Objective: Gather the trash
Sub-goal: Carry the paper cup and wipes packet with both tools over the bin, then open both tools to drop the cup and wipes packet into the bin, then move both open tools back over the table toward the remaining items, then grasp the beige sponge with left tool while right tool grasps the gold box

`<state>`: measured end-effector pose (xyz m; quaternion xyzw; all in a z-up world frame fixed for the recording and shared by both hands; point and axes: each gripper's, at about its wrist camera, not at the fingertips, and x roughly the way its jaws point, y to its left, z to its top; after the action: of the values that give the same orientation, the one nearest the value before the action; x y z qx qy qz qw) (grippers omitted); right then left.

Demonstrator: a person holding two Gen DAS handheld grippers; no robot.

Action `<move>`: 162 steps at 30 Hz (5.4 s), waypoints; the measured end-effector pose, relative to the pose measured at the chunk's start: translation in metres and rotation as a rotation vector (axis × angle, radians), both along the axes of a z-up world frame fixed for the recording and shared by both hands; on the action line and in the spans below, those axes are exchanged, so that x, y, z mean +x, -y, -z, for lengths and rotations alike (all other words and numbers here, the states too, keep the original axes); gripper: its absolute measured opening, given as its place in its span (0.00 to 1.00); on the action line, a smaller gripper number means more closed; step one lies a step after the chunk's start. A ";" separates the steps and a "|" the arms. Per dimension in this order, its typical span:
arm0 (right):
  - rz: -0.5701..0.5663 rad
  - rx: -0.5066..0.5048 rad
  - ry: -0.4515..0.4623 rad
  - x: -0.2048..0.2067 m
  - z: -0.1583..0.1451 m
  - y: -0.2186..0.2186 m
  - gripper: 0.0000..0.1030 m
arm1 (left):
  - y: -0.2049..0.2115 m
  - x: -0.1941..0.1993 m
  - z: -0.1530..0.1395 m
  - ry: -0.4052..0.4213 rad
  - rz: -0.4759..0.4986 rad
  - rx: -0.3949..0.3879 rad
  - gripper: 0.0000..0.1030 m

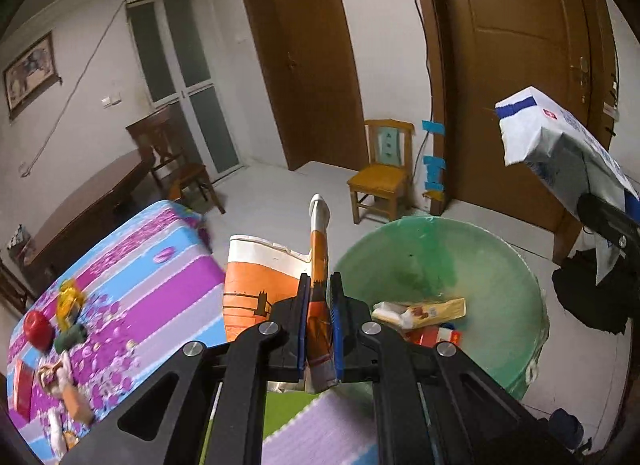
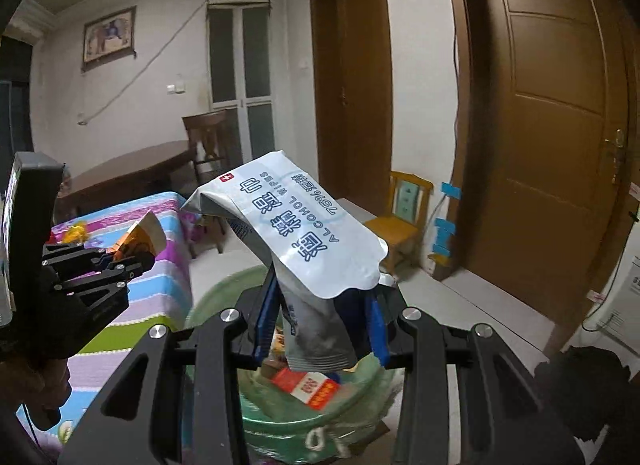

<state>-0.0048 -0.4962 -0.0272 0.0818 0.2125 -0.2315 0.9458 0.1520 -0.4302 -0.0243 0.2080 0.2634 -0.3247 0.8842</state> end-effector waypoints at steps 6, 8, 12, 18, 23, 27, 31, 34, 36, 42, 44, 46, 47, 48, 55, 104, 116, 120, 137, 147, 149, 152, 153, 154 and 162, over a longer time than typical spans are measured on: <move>0.030 0.015 -0.026 0.004 0.008 0.008 0.36 | 0.026 0.002 0.010 -0.037 0.054 0.009 0.11; 0.036 0.020 -0.034 0.004 0.010 0.011 0.36 | 0.028 0.004 0.015 -0.059 0.069 0.007 0.11; 0.045 0.028 -0.046 0.004 0.016 0.017 0.36 | 0.028 0.011 0.024 -0.099 0.087 0.006 0.11; 0.046 0.037 -0.052 0.007 0.018 0.017 0.36 | 0.027 0.020 0.026 -0.156 0.119 -0.025 0.11; 0.040 0.060 -0.077 0.024 0.019 0.028 0.36 | 0.035 0.030 0.026 -0.166 0.141 -0.032 0.11; 0.051 0.075 -0.115 0.037 0.022 0.034 0.36 | 0.039 0.044 0.028 -0.202 0.139 -0.040 0.11; 0.044 0.049 -0.178 0.053 0.022 0.029 0.39 | 0.044 0.053 0.029 -0.218 0.137 -0.037 0.23; 0.038 0.013 -0.225 0.063 0.023 0.025 0.47 | 0.045 0.057 0.031 -0.206 0.128 -0.033 0.53; 0.048 0.009 -0.243 0.064 0.025 0.024 0.53 | 0.044 0.061 0.033 -0.219 0.135 -0.034 0.53; 0.058 0.035 -0.248 0.061 0.031 0.024 0.53 | 0.037 0.064 0.034 -0.232 0.139 -0.045 0.53; 0.063 0.035 -0.252 0.062 0.033 0.023 0.53 | 0.036 0.063 0.034 -0.233 0.140 -0.047 0.53; 0.064 0.038 -0.250 0.061 0.032 0.022 0.53 | 0.035 0.063 0.034 -0.231 0.145 -0.048 0.53; 0.066 0.038 -0.249 0.060 0.032 0.021 0.53 | 0.035 0.062 0.033 -0.225 0.147 -0.045 0.53; 0.068 0.038 -0.249 0.060 0.032 0.021 0.53 | 0.035 0.061 0.034 -0.225 0.147 -0.044 0.53; 0.077 0.033 -0.240 0.056 0.029 0.020 0.53 | 0.029 0.055 0.032 -0.228 0.151 -0.051 0.53; -0.651 0.068 0.000 0.111 0.023 -0.264 0.63 | -0.488 -0.020 0.019 -0.175 -0.713 -0.472 0.68; -0.754 0.061 -0.082 0.118 0.031 -0.303 0.67 | -0.445 0.026 0.053 -0.288 -0.686 -0.380 0.68; -0.799 0.063 -0.104 0.121 0.034 -0.315 0.67 | -0.445 0.039 0.073 -0.372 -0.679 -0.387 0.39; -1.044 0.022 -0.343 0.186 0.052 -0.406 0.67 | -0.522 -0.013 0.039 -0.258 -0.818 -0.519 0.35; -1.022 0.062 -0.419 0.204 0.064 -0.407 0.48 | -0.529 -0.015 0.044 -0.252 -0.828 -0.517 0.35; -1.032 0.090 -0.402 0.196 0.061 -0.403 0.48 | -0.526 -0.017 0.042 -0.237 -0.828 -0.504 0.35; -1.048 0.117 -0.359 0.174 0.052 -0.397 0.48 | -0.519 -0.021 0.039 -0.222 -0.817 -0.483 0.35; -1.049 0.124 -0.342 0.166 0.048 -0.393 0.48 | -0.516 -0.022 0.038 -0.218 -0.813 -0.475 0.35; -1.044 0.129 -0.325 0.157 0.045 -0.389 0.48 | -0.513 -0.023 0.037 -0.216 -0.808 -0.470 0.35; -0.959 0.181 -0.224 0.106 0.030 -0.344 0.48 | -0.473 -0.028 0.033 -0.210 -0.738 -0.400 0.35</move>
<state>0.1013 -0.1518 -0.0576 0.0314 0.3459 0.2415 0.9061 0.1239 0.0426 -0.0572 -0.1095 0.3405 -0.0510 0.9324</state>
